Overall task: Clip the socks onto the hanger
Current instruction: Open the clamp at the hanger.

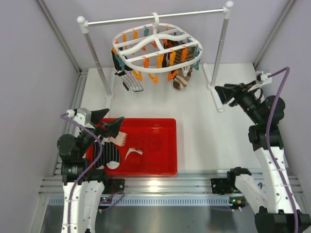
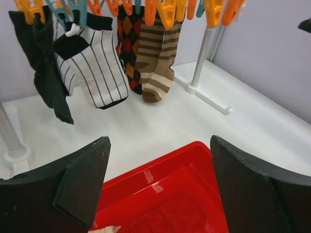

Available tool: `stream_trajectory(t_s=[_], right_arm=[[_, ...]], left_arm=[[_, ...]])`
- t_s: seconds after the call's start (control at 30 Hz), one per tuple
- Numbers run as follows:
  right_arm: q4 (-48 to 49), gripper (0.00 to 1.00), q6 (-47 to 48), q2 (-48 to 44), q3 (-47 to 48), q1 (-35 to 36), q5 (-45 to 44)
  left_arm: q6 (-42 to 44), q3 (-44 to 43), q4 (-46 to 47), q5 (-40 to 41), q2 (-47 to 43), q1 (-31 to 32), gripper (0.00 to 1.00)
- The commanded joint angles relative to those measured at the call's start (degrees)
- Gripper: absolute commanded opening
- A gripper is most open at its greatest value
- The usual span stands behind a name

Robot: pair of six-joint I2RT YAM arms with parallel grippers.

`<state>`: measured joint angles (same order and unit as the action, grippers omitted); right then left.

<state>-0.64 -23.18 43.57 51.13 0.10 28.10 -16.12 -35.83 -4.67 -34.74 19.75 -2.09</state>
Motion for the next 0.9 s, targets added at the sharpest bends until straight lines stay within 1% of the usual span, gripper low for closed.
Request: stream_trajectory(t_s=[0.0, 0.1, 0.13, 0.17, 0.2, 0.27, 0.3, 0.43, 0.63, 0.87], right_arm=[[10.31, 0.54, -7.23, 3.17, 3.79, 1.92, -2.86], [10.92, 0.49, -6.53, 6.86, 6.34, 6.66, -6.91], [11.19, 0.49, -6.01, 7.75, 7.48, 9.98, -9.18], [11.63, 0.49, -5.3, 8.54, 8.01, 11.75, -10.51], [12.33, 0.49, -3.82, 10.11, 8.97, 15.16, -13.04], [13.03, 0.48, -2.49, 11.79, 9.86, 17.99, -15.26], [13.82, 0.46, -2.22, 13.54, 10.64, 19.31, -16.14], [14.53, 0.42, -3.71, 17.5, 12.67, 20.64, -19.91], [16.46, 0.41, -5.12, 22.25, 15.13, 21.61, -19.84], [16.82, 0.41, -5.56, 23.4, 15.75, 22.49, -18.43]], left_arm=[[2.14, 2.17, 12.57, -6.21, 2.21, -0.02, 0.88], [3.2, 3.84, 17.04, -9.19, 4.76, 0.07, 0.87], [3.81, 4.54, 19.32, -9.9, 5.38, 0.41, 0.87], [4.25, 4.98, 20.48, -10.6, 6.09, 0.59, 0.87], [5.73, 5.16, 21.1, -11.04, 7.48, 0.94, 0.86], [8.11, 5.07, 21.72, -11.05, 8.81, 1.91, 0.86], [10.73, 4.99, 21.72, -10.96, 10.03, 3.91, 0.86], [15.58, 4.2, 21.98, -9.56, 12.41, 9.1, 0.86], [20.42, 3.75, 22.95, -6.66, 15.32, 15.96, 0.86], [21.22, 3.4, 24.0, -4.55, 17.87, 18.78, 0.86]])
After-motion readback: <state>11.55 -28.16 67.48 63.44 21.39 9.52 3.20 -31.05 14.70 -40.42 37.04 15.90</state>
